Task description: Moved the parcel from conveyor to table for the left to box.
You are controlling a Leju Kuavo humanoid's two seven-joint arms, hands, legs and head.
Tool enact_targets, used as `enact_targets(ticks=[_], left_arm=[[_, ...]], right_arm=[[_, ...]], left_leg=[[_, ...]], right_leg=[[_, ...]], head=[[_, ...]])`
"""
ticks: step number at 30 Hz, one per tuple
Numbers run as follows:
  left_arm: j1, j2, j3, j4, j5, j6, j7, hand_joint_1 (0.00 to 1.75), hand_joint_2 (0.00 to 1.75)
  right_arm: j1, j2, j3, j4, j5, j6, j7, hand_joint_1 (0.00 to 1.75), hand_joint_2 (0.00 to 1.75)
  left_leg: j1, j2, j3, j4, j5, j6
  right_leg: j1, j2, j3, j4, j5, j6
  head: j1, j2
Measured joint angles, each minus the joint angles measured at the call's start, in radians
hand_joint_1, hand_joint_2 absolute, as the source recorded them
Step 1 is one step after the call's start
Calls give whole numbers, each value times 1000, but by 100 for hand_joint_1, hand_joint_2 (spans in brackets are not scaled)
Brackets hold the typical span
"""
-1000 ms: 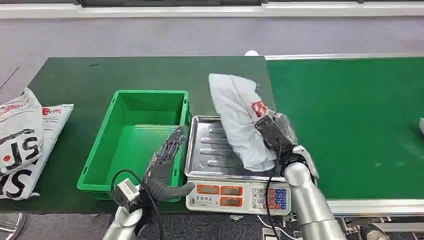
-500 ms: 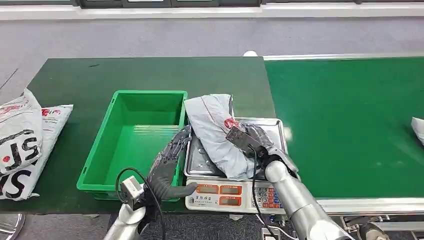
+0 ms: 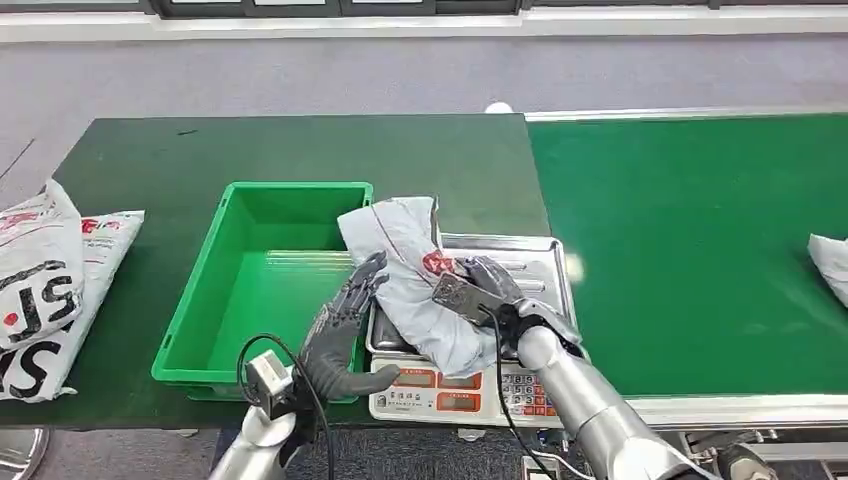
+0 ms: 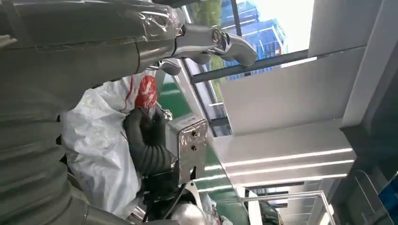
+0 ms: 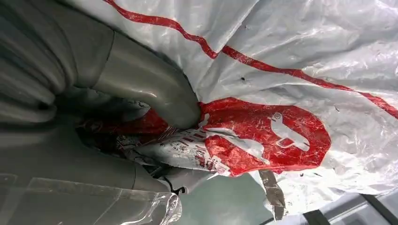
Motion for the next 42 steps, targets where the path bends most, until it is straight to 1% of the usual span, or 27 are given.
enact_targets(ticks=[16, 17, 18, 24, 29, 42], left_arm=[[3, 2, -1, 6, 1, 9, 0, 0, 175], [3, 2, -1, 7, 1, 9, 0, 0, 175], [3, 2, -1, 7, 1, 9, 0, 0, 175], [4, 2, -1, 8, 1, 10, 0, 0, 175], [7, 3, -1, 8, 1, 15, 0, 0, 175], [14, 3, -1, 8, 1, 17, 0, 0, 175]], right_arm=[[37, -32, 53, -80, -16, 3, -5, 175, 175], [38, -32, 54, -82, -16, 3, -5, 17, 175], [39, -34, 56, -85, -16, 3, -4, 0, 175], [37, -45, 64, -89, -9, 1, 17, 0, 175], [50, -57, 64, -120, -37, -17, -19, 0, 175], [72, -68, 64, -173, -42, -21, -18, 0, 175]], left_leg=[[0, 0, -1, 0, 0, 0], [0, 0, -1, 0, 0, 0], [0, 0, -1, 0, 0, 0], [0, 0, -1, 0, 0, 0], [0, -1, -1, 0, 0, 0], [0, -1, -2, 0, -1, 0]], right_leg=[[-1, 0, 0, 0, 0, 0], [-1, 0, 0, 0, 0, 0], [-1, 0, 0, 0, 0, 0], [-1, 0, 0, 0, 0, 0], [-1, -1, 0, 0, 0, 0], [-1, -1, -1, 0, 0, 0]], head=[[0, 0], [0, 0], [0, 0], [0, 0], [0, 0], [0, 0]])
